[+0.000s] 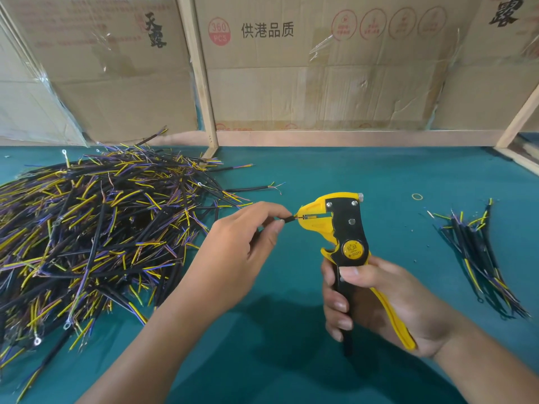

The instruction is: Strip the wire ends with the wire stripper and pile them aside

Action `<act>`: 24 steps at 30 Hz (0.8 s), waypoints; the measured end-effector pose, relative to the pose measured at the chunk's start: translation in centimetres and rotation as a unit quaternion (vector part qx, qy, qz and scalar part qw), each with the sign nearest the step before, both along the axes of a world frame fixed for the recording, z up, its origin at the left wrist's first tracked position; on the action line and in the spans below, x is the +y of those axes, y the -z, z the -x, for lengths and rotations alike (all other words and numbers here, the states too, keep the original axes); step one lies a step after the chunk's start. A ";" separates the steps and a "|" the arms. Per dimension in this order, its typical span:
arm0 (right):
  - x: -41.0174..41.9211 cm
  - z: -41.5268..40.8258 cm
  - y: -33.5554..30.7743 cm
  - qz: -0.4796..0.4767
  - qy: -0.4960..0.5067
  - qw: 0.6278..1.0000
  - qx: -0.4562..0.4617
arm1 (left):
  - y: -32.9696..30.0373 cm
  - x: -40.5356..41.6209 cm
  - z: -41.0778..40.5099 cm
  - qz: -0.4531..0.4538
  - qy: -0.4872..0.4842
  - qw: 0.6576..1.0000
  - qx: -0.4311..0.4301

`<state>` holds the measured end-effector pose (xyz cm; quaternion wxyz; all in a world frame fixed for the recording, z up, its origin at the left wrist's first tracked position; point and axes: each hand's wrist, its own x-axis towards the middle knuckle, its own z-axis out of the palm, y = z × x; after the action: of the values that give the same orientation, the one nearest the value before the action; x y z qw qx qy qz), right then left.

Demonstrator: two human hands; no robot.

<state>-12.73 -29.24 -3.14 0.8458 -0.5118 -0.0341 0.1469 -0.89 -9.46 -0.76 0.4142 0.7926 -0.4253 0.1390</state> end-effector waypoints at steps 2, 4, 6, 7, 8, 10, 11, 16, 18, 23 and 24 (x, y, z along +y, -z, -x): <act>0.1 0.0 0.1 0.005 0.002 1.000 -0.007 | 0.0 0.0 0.1 0.003 -0.006 1.000 -0.005; 0.2 -0.1 0.2 0.018 0.013 1.000 -0.016 | -0.1 -0.1 0.3 0.000 -0.017 0.999 -0.028; 0.4 -0.1 0.3 0.043 0.029 0.998 -0.025 | -0.2 -0.2 0.4 -0.005 -0.029 0.999 -0.044; 0.5 0.0 0.3 0.068 0.041 0.996 -0.034 | -0.1 -0.3 0.4 -0.005 -0.035 0.998 -0.048; 0.6 0.0 0.4 0.100 0.055 0.992 -0.047 | -0.1 -0.3 0.5 -0.005 -0.041 0.998 -0.050; 0.9 0.2 0.4 0.166 0.090 0.979 -0.075 | 0.0 -0.4 0.6 0.001 -0.051 0.998 -0.048; 1.1 0.3 0.4 0.200 0.111 0.969 -0.089 | 0.1 -0.5 0.6 0.005 -0.055 0.997 -0.045; 1.6 0.6 0.0 0.317 0.165 0.925 -0.128 | 0.1 -0.4 0.6 0.047 -0.023 0.997 0.055; 1.5 0.5 -0.1 0.301 0.163 0.931 -0.124 | 0.1 -0.2 0.3 0.059 0.005 0.991 0.121; 1.6 0.5 -0.2 0.185 0.140 0.971 -0.062 | 0.2 -0.2 0.4 0.051 0.016 0.988 0.145; 1.7 0.5 -0.2 0.171 0.143 0.974 -0.047 | 0.3 -0.3 0.4 0.045 0.010 0.989 0.139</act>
<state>-13.27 -27.59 -2.94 0.7557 -0.6544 0.0250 0.0037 -1.27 -9.78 -1.02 0.5060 0.7805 -0.3646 0.0429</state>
